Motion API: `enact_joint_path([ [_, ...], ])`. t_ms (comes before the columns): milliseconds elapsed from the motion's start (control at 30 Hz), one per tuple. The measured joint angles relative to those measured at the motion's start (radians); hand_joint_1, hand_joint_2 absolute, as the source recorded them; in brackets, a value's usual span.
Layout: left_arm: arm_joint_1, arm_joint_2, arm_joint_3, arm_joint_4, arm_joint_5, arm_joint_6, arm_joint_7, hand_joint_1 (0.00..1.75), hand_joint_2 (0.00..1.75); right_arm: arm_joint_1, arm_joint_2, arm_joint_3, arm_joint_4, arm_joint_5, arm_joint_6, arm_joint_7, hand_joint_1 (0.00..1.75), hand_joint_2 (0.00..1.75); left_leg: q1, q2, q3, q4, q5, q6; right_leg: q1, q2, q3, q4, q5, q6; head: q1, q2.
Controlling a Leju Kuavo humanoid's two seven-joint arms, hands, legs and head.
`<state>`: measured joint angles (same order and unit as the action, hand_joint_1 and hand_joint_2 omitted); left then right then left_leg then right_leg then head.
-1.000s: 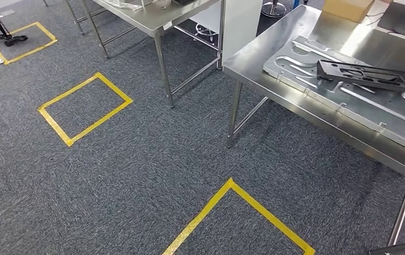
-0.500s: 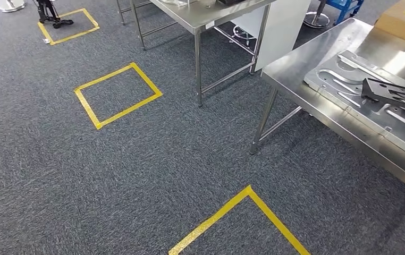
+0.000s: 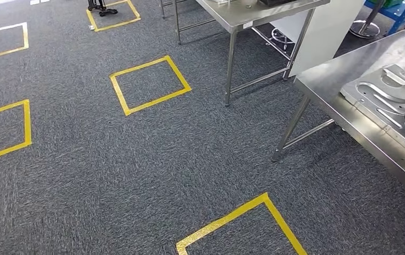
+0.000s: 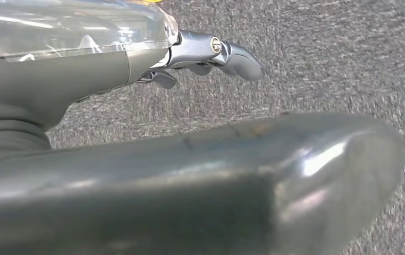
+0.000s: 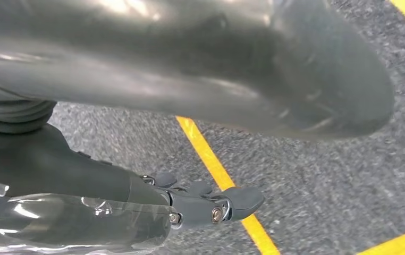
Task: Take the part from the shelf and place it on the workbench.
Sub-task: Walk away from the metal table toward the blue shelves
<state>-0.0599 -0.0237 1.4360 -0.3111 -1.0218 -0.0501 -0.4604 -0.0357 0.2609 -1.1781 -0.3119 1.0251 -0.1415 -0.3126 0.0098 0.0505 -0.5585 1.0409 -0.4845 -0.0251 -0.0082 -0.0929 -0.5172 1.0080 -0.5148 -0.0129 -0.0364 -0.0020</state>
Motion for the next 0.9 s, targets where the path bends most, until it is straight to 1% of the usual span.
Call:
enact_joint_path([
  [33,-0.001,-0.001,-0.001,0.000,-0.001,0.004,-0.001,0.00,0.00,0.000,-0.003,0.000,0.002,0.000,0.000,-0.011,0.00,0.00,-0.004,0.010,0.013,-0.028,0.005,0.007,0.002,-0.008,0.002,0.000,-0.002,0.006,0.001,0.000],
  [67,-0.001,-0.002,-0.002,0.000,-0.002,0.009,-0.002,0.00,0.00,0.000,-0.005,0.000,0.003,-0.001,0.000,-0.024,0.00,0.00,-0.009,0.006,0.011,-0.034,0.002,0.014,0.002,-0.015,0.004,0.000,-0.003,0.012,0.001,0.000],
  [100,0.001,-0.003,-0.002,0.000,-0.002,0.014,-0.003,0.00,0.00,-0.001,-0.007,0.000,0.004,-0.002,-0.001,-0.038,0.00,0.00,-0.009,-0.005,0.010,-0.036,0.004,0.022,0.001,-0.023,0.007,-0.002,-0.003,0.019,0.002,0.000],
  [133,0.003,-0.006,-0.002,0.001,-0.002,0.019,-0.004,0.00,0.00,-0.002,-0.009,0.000,0.004,-0.003,-0.003,-0.051,0.00,0.00,-0.009,-0.014,0.012,-0.041,0.008,0.028,-0.001,-0.022,0.010,-0.001,-0.007,0.025,0.002,0.000],
  [167,0.005,-0.009,-0.002,0.001,-0.002,0.022,-0.006,0.00,0.00,-0.001,-0.011,0.000,0.004,-0.003,-0.004,-0.062,0.00,0.00,-0.007,-0.023,0.014,-0.046,0.012,0.035,-0.003,-0.005,0.007,0.011,-0.018,0.030,0.002,0.000],
  [200,0.004,-0.012,-0.002,0.001,-0.002,0.025,-0.008,0.00,0.00,0.000,-0.013,0.000,0.004,-0.004,-0.005,-0.070,0.00,0.00,-0.006,-0.033,0.017,-0.052,0.017,0.042,-0.005,0.019,-0.005,0.042,-0.040,0.033,0.003,0.000],
  [233,0.003,-0.015,-0.002,0.001,-0.002,0.026,-0.009,0.00,0.00,0.002,-0.016,0.000,0.004,-0.004,-0.005,-0.074,0.00,0.00,-0.005,-0.042,0.018,-0.054,0.020,0.047,-0.007,0.049,-0.029,0.093,-0.071,0.034,0.004,0.000],
  [267,0.001,-0.018,-0.002,0.001,-0.002,0.026,-0.010,0.00,0.00,0.004,-0.018,-0.001,0.004,-0.005,-0.005,-0.077,0.00,0.00,-0.006,-0.053,0.016,-0.054,0.022,0.051,-0.006,0.073,-0.063,0.160,-0.105,0.034,0.005,0.000],
  [300,-0.001,-0.020,-0.002,0.001,-0.002,0.027,-0.011,0.00,0.00,0.006,-0.021,-0.001,0.004,-0.006,-0.005,-0.081,0.00,0.00,-0.008,-0.064,0.014,-0.054,0.023,0.054,-0.006,0.083,-0.097,0.226,-0.131,0.034,0.005,0.000],
  [333,-0.001,-0.022,-0.002,0.001,-0.003,0.029,-0.013,0.00,0.00,0.007,-0.022,-0.001,0.004,-0.008,-0.005,-0.087,0.00,0.00,-0.009,-0.076,0.014,-0.053,0.022,0.055,-0.006,0.088,-0.122,0.270,-0.140,0.034,0.005,0.000],
  [367,-0.001,-0.024,-0.002,0.001,-0.004,0.031,-0.017,0.00,0.00,0.008,-0.024,-0.002,0.004,-0.011,-0.005,-0.097,0.00,0.00,-0.011,-0.090,0.014,-0.052,0.022,0.055,-0.006,0.091,-0.132,0.280,-0.128,0.033,0.005,0.000],
  [400,0.000,-0.026,-0.002,0.001,-0.005,0.034,-0.022,0.00,0.00,0.009,-0.025,-0.002,0.004,-0.013,-0.004,-0.109,0.00,0.00,-0.011,-0.103,0.015,-0.051,0.021,0.055,-0.006,0.094,-0.122,0.248,-0.097,0.032,0.005,0.000],
  [433,0.000,-0.030,-0.003,0.001,-0.008,0.036,-0.028,0.00,0.00,0.009,-0.026,-0.003,0.004,-0.016,-0.002,-0.121,0.00,0.00,-0.011,-0.117,0.017,-0.049,0.020,0.054,-0.006,0.101,-0.097,0.185,-0.054,0.029,0.005,0.000],
  [467,0.000,-0.034,-0.004,0.001,-0.010,0.038,-0.036,0.00,0.00,0.011,-0.029,-0.004,0.003,-0.017,0.002,-0.132,0.00,0.00,-0.011,-0.130,0.016,-0.046,0.019,0.051,-0.007,0.122,-0.069,0.117,-0.019,0.026,0.005,0.000],
  [500,-0.001,-0.038,-0.006,0.001,-0.015,0.040,-0.044,0.00,0.00,0.013,-0.031,-0.005,0.001,-0.019,0.006,-0.141,0.00,0.00,-0.012,-0.142,0.013,-0.042,0.016,0.047,-0.008,0.143,-0.046,0.061,0.004,0.024,0.005,0.000],
  [533,-0.002,-0.042,-0.009,0.001,-0.020,0.043,-0.051,0.00,0.00,0.014,-0.033,-0.006,-0.001,-0.020,0.011,-0.146,0.00,0.00,-0.011,-0.152,0.010,-0.038,0.015,0.043,-0.007,0.159,-0.033,0.027,0.014,0.023,0.005,0.000],
  [567,-0.001,-0.046,-0.013,0.001,-0.024,0.047,-0.057,0.00,0.00,0.015,-0.036,-0.009,-0.004,-0.021,0.016,-0.147,0.00,0.00,-0.011,-0.161,0.006,-0.036,0.014,0.037,-0.006,0.167,-0.029,0.016,0.012,0.021,0.005,0.000],
  [600,0.000,-0.049,-0.018,0.001,-0.029,0.053,-0.062,0.00,0.00,0.015,-0.038,-0.012,-0.007,-0.021,0.021,-0.145,0.00,0.00,-0.010,-0.172,0.003,-0.036,0.015,0.031,-0.006,0.158,-0.029,0.012,0.013,0.018,0.004,0.000],
  [633,0.001,-0.052,-0.022,0.002,-0.033,0.059,-0.065,0.00,0.00,0.016,-0.040,-0.017,-0.010,-0.021,0.024,-0.139,0.00,0.00,-0.009,-0.173,0.001,-0.036,0.014,0.026,-0.007,0.146,-0.026,0.009,0.015,0.012,0.004,0.000],
  [667,0.003,-0.056,-0.025,0.002,-0.035,0.067,-0.067,0.00,0.00,0.017,-0.043,-0.021,-0.013,-0.020,0.027,-0.132,0.00,0.00,-0.009,-0.160,-0.003,-0.029,0.009,0.021,-0.008,0.134,-0.023,0.004,0.017,0.006,0.004,0.000],
  [700,0.002,-0.060,-0.027,0.003,-0.036,0.075,-0.068,0.00,0.00,0.020,-0.046,-0.026,-0.015,-0.018,0.029,-0.122,0.00,0.00,-0.009,-0.136,-0.014,-0.005,-0.007,0.015,-0.010,0.122,-0.019,-0.001,0.018,-0.001,0.003,0.000],
  [733,0.000,-0.063,-0.028,0.004,-0.036,0.082,-0.068,0.00,0.00,0.024,-0.049,-0.031,-0.017,-0.015,0.030,-0.110,0.00,0.00,-0.008,-0.106,-0.034,0.039,-0.033,0.010,-0.010,0.108,-0.016,-0.005,0.018,-0.006,0.001,0.000],
  [767,-0.002,-0.067,-0.029,0.004,-0.035,0.089,-0.067,0.00,0.00,0.028,-0.052,-0.036,-0.018,-0.011,0.029,-0.098,0.00,0.00,-0.006,-0.080,-0.064,0.102,-0.065,0.004,-0.008,0.094,-0.014,-0.006,0.017,-0.010,0.000,0.000],
  [800,-0.003,-0.070,-0.029,0.006,-0.035,0.094,-0.065,0.00,0.00,0.032,-0.056,-0.041,-0.019,-0.007,0.029,-0.088,0.00,0.00,-0.001,-0.069,-0.098,0.170,-0.096,-0.002,-0.006,0.080,-0.012,-0.006,0.014,-0.012,0.000,0.000],
  [833,-0.003,-0.073,-0.029,0.007,-0.035,0.098,-0.064,0.00,0.00,0.035,-0.059,-0.046,-0.019,-0.004,0.028,-0.078,0.00,0.00,0.002,-0.064,-0.125,0.223,-0.113,-0.007,-0.004,0.066,-0.011,-0.006,0.012,-0.013,0.000,0.000],
  [867,-0.002,-0.075,-0.029,0.008,-0.035,0.103,-0.063,0.00,0.00,0.036,-0.062,-0.051,-0.019,-0.003,0.027,-0.071,0.00,0.00,0.005,-0.061,-0.137,0.245,-0.113,-0.010,-0.004,0.054,-0.009,-0.006,0.010,-0.012,0.000,0.000],
  [900,0.000,-0.077,-0.029,0.008,-0.035,0.108,-0.063,0.00,0.00,0.037,-0.065,-0.056,-0.019,-0.002,0.027,-0.064,0.00,0.00,0.008,-0.057,-0.128,0.227,-0.093,-0.012,-0.004,0.042,-0.007,-0.006,0.008,-0.010,0.000,0.000],
])
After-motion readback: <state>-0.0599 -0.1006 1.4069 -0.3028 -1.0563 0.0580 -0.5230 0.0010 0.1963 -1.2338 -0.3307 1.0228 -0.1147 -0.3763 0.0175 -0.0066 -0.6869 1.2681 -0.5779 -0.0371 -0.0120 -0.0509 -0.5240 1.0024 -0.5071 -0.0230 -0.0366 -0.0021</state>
